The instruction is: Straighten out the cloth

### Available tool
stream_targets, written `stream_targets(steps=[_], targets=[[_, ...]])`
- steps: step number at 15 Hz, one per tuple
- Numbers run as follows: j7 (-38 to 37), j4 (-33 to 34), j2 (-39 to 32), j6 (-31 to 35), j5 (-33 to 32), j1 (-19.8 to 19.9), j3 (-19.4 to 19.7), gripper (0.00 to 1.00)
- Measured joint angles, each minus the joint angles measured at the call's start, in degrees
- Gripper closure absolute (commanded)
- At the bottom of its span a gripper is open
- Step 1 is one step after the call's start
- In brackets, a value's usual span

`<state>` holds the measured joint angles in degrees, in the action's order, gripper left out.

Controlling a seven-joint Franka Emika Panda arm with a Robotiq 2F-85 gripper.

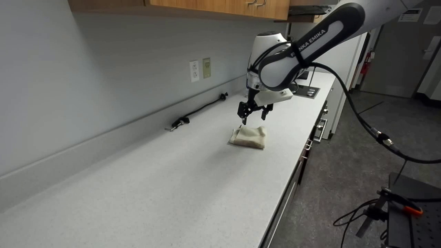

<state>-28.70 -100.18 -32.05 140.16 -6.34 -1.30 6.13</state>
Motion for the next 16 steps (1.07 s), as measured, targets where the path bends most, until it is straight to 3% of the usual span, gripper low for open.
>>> stream_targets(steps=[7, 16], targets=[[-7.9, 8.8, -6.9, -5.3, 1.4, -1.1, 1.5, 0.00], [-10.8, 9.5, -7.9, -5.4, 1.5, -1.5, 2.1, 0.00]])
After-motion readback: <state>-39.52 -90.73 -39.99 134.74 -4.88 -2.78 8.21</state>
